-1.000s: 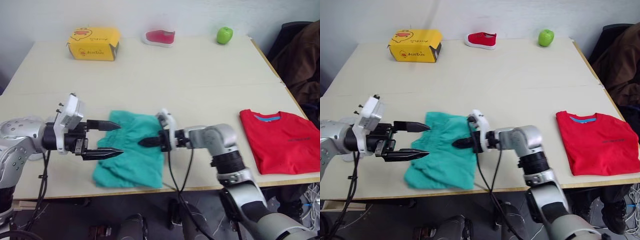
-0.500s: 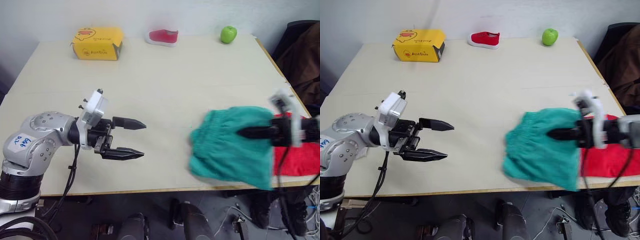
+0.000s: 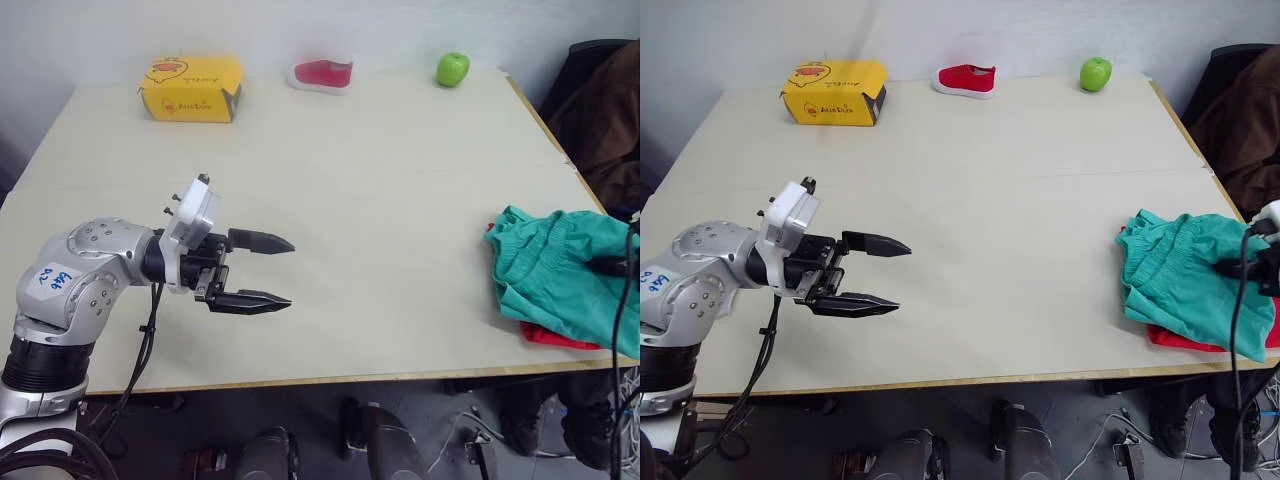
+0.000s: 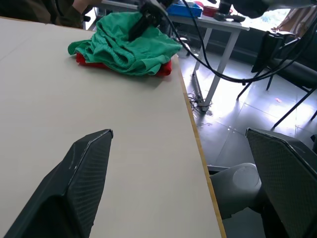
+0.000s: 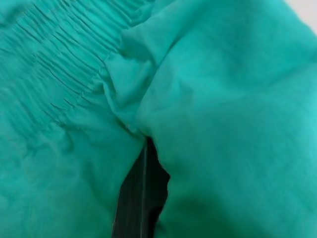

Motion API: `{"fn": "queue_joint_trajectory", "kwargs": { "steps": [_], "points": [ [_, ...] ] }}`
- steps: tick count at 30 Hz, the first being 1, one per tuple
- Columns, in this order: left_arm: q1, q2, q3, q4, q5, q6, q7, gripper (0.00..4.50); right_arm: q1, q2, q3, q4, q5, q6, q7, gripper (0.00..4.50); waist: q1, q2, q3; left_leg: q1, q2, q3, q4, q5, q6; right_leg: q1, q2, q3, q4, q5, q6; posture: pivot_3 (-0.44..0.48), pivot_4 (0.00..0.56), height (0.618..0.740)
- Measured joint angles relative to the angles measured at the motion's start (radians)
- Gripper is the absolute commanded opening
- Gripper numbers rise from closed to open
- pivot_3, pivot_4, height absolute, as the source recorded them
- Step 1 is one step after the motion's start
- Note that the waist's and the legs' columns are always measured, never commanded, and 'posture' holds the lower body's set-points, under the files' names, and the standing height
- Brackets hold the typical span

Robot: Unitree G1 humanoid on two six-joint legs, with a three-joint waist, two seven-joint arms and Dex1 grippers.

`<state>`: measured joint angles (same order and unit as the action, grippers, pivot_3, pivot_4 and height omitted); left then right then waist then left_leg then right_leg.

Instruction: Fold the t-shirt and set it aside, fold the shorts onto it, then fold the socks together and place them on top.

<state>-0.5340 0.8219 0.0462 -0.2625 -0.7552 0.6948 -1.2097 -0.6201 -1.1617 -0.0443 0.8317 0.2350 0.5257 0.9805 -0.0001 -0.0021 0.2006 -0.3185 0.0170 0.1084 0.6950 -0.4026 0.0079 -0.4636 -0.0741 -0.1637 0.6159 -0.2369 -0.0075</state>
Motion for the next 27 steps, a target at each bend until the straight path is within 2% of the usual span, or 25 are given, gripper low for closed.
{"fn": "queue_joint_trajectory", "kwargs": {
  "steps": [5, 9, 14, 17, 19, 22, 27],
  "points": [
    [0.022, 0.006, 0.006, -0.005, 0.000, 0.001, 0.015, 4.50, 0.094, 0.005, -0.104, 0.073, -0.009, -0.133, -0.108, 3.19, 0.016, 0.000, 0.000, 0.000, 0.000, -0.001, 0.002, 0.000, 0.000, 0.000, -0.001, 0.000, 0.000, 0.000, 0.000, 0.000, 0.150, 0.740],
    [0.060, 0.026, 0.024, -0.015, 0.001, 0.003, 0.028, 4.50, 0.170, -0.033, -0.224, 0.032, -0.005, -0.208, -0.173, 4.47, 0.020, 0.001, 0.000, 0.000, 0.000, 0.000, 0.002, 0.000, 0.000, 0.000, -0.001, 0.002, 0.001, 0.000, 0.000, 0.000, 0.150, 0.740],
    [0.132, 0.047, 0.061, -0.039, 0.017, 0.002, 0.062, 4.50, 0.185, -0.034, -0.359, -0.211, 0.054, -0.246, -0.186, 4.47, -0.002, 0.001, 0.000, 0.002, 0.001, 0.001, 0.001, 0.000, -0.001, 0.000, 0.001, 0.004, 0.003, 0.000, 0.000, 0.000, 0.150, 0.740],
    [0.172, 0.061, 0.106, -0.044, 0.023, 0.002, 0.096, 4.50, 0.174, 0.021, -0.396, -0.409, 0.170, -0.152, -0.128, 4.47, -0.005, 0.001, 0.000, 0.003, 0.002, 0.002, 0.001, 0.000, -0.002, 0.000, 0.002, 0.005, 0.003, 0.000, 0.000, 0.000, 0.150, 0.740],
    [0.212, 0.064, 0.143, -0.045, 0.050, -0.006, 0.139, 4.50, 0.167, 0.085, -0.396, -0.576, 0.307, -0.029, -0.086, 4.47, -0.005, 0.001, 0.000, 0.004, 0.002, 0.001, 0.000, 0.000, -0.002, 0.000, 0.002, 0.005, 0.003, 0.000, 0.000, 0.000, 0.150, 0.740],
    [0.277, 0.050, 0.211, -0.045, 0.095, -0.019, 0.245, 4.50, 0.124, 0.203, -0.340, -0.835, 0.533, 0.164, -0.055, 4.47, 0.000, 0.001, 0.000, 0.004, 0.003, 0.000, 0.001, 0.000, -0.002, 0.000, 0.002, 0.005, 0.003, 0.000, 0.000, 0.000, 0.150, 0.740],
    [0.418, 0.012, 0.334, -0.042, 0.193, -0.043, 0.427, 4.50, 0.042, 0.383, -0.156, -1.095, 0.705, 0.313, -0.091, 4.47, 0.004, 0.001, 0.000, 0.005, 0.002, -0.002, 0.000, 0.000, -0.001, -0.001, 0.001, 0.002, 0.003, 0.000, 0.000, 0.000, 0.150, 0.740]
  ]
}}
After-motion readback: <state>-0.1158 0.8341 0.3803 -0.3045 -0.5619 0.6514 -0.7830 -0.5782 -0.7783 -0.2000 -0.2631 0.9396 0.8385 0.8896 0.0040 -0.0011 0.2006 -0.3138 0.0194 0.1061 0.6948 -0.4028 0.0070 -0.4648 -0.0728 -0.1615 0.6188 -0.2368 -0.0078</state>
